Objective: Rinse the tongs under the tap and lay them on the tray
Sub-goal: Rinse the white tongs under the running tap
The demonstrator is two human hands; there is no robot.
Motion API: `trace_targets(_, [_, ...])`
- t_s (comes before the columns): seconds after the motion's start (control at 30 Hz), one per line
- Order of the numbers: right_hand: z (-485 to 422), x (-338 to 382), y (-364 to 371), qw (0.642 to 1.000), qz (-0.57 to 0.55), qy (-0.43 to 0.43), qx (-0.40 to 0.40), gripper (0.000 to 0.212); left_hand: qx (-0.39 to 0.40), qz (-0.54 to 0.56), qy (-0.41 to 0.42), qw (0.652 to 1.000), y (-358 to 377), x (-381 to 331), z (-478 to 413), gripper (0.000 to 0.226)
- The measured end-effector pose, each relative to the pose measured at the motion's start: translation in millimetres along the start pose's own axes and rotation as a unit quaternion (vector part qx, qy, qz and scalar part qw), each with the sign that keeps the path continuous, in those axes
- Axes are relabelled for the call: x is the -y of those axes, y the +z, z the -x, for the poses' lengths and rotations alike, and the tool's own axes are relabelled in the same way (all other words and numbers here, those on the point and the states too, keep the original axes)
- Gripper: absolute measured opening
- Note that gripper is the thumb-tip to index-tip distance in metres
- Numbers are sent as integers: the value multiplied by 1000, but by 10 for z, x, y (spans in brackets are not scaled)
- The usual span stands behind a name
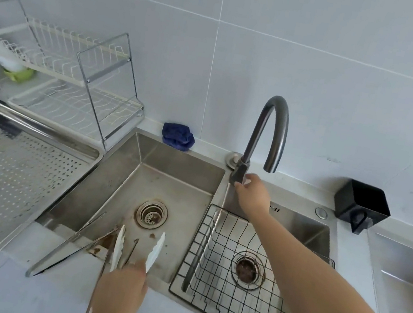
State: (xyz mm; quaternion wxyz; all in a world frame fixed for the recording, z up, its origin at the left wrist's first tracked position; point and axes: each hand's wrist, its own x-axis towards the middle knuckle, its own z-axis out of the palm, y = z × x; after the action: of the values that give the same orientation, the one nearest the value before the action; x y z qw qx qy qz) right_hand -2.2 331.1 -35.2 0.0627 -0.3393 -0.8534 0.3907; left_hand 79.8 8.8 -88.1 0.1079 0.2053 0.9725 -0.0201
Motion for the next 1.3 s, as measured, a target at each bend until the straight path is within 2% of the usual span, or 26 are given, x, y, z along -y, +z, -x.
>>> trace_targets(0.13, [-273,148,-10,1000,-2,2,-16,46,-38,22,2,999,-248,-64,6,20])
trace_targets(0.23, [-362,167,7,1000,-8,12,-12,39,-114,26,53,992,-324,-36,-13,42])
trace_targets(0.47, [-435,85,29,1000,-14,8,-18,28,-188,40,77,978,-473,-2,-276,36])
trace_targets(0.7, [-426,36,21,995,-96,16,-30,9,-192,129,58,971,-640,-6,-402,32])
trace_targets(0.83, [-416,1,33,999,-43,-7,-26,18,-187,267,-33,945,-712,10,-471,21])
trace_targets(0.9, [-398,-21,45,1000,14,-19,-16,27,-188,319,-55,927,-767,30,-514,20])
trace_targets(1.0, [-377,-47,68,999,29,-36,-20,24,-188,378,-67,904,-833,87,-575,16])
trace_targets(1.3, [-400,-57,87,996,67,-52,-21,28,-183,421,-85,884,-872,81,-649,9])
